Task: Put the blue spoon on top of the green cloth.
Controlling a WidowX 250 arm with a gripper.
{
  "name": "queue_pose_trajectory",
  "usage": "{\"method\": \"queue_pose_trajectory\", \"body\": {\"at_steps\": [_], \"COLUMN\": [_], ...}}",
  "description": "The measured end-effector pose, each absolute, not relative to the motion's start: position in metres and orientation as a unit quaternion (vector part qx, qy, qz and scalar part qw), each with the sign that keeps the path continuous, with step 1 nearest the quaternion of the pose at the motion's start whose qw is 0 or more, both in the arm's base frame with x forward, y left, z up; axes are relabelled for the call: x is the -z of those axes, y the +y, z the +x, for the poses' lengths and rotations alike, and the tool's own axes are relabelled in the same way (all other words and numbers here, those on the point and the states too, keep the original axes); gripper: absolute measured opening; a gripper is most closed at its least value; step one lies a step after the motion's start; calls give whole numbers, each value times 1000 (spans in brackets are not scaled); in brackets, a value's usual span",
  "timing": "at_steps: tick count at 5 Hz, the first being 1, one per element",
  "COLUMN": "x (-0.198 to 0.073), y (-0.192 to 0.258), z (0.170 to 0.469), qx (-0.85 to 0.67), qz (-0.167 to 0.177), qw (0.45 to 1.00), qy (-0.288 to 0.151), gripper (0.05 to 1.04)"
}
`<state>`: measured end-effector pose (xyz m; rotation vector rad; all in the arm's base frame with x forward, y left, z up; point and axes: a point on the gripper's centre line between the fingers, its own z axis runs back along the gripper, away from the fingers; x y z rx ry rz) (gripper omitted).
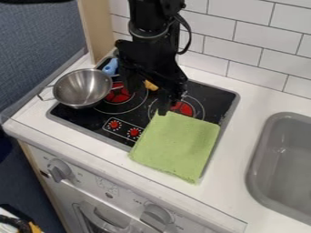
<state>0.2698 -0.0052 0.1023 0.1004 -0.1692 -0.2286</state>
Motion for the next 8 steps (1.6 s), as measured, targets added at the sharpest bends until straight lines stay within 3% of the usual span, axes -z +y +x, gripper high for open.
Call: {"method": "queue_pose_trajectory", "body": {"at_steps": [2, 4, 5, 8], "x": [-93, -80, -62, -31], "y": [16, 114, 147, 153], "z": [283, 361, 379, 401], "qx": [83, -61, -98, -93], "qz": [47, 55, 35, 42], "qw": [993, 994, 992, 993], "qy": [-64, -77, -78, -51], "gripper": [1001, 1001, 1001, 1001]}}
